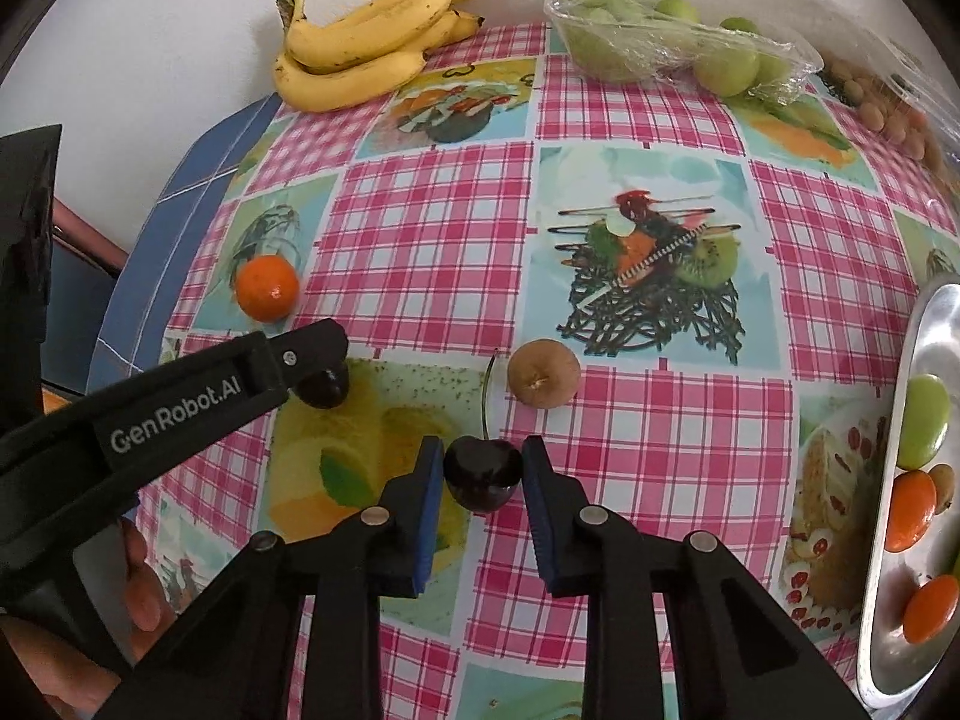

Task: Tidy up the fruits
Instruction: 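Grasp the dark cherry with the right tool while the left tool approaches a dark plum, then close the left tool on the dark plum while the right tool holds the cherry, then carry the dark plum and dark cherry over the steel bowl with both tools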

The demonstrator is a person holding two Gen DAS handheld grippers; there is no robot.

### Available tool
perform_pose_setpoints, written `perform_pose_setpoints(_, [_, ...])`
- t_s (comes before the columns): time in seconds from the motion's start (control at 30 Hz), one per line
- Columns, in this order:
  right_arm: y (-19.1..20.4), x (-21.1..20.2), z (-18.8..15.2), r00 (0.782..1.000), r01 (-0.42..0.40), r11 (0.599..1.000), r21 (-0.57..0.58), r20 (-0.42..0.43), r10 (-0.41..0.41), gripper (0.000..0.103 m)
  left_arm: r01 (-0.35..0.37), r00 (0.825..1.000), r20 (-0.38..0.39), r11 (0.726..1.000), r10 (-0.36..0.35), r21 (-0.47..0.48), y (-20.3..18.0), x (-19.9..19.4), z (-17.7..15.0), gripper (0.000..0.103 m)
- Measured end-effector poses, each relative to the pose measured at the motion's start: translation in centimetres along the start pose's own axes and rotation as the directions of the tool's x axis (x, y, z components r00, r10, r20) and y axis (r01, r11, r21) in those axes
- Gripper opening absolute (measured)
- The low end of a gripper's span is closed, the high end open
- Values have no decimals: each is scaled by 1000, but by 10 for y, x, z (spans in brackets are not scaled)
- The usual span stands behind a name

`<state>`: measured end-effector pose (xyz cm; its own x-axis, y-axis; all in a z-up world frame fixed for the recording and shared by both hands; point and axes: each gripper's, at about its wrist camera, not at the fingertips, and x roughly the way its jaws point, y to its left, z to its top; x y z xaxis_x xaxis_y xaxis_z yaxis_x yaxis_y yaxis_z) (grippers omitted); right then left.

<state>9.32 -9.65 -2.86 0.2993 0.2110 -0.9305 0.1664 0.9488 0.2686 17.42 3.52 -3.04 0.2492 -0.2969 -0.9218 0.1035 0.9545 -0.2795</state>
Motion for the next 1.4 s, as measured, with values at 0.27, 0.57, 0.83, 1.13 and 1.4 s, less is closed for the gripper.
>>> perform_pose_setpoints(0.27, [6,-29,5,998,-31,999,-15,51,32,27,8,996,91,999,-11,34,-10,-41,6,29])
perform_pose_setpoints(0.57, [6,-52,4,997,-30,999,-32,70,32,27,-27,986,164,996,12,86,-25,-75,5,29])
perform_pose_setpoints(0.83, [-22,-60,6,998,0,1000,22,64,-2,27,-32,986,169,995,15,97,-40,-78,1,29])
perform_pose_setpoints(1.13, [-70,-82,6,995,41,994,102,89,-50,27,-16,987,158,989,-7,146,-75,-74,-8,29])
perform_pose_setpoints(1.4, [-119,-108,-1,990,49,980,195,118,-73,27,-13,986,162,976,-23,218,-116,-75,-15,29])
